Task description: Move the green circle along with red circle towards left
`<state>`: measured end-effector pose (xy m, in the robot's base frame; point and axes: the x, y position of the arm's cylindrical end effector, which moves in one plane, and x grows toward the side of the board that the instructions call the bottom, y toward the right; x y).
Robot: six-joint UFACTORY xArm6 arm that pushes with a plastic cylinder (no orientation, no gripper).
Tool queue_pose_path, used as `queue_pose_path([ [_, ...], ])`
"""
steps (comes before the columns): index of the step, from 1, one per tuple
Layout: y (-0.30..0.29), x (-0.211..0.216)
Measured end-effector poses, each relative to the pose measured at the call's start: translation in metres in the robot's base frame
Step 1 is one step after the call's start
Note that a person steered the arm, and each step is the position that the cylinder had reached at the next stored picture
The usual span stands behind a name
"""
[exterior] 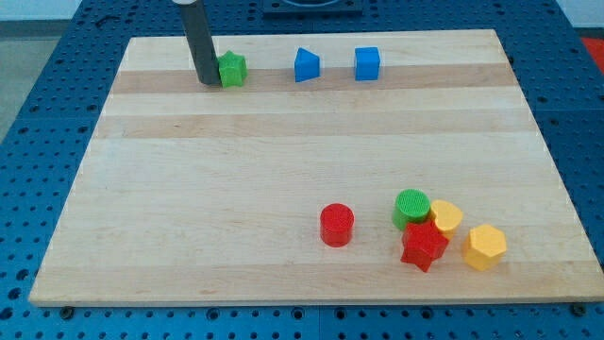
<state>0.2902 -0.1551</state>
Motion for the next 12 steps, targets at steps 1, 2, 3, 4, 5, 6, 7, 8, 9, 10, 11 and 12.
queue_pose_path([
  [1, 0.0, 0.0],
  [2, 0.015, -0.01],
  [3, 0.023, -0.017],
  [4, -0.024, -0.003],
  [5, -0.042, 0.062],
  [6, -0.01, 0.112],
  [7, 0.045, 0.141],
  [8, 0.098, 0.168],
  [9, 0.139, 0.174],
  [10, 0.174, 0.173],
  [11, 0.172, 0.173],
  [12, 0.171, 0.173],
])
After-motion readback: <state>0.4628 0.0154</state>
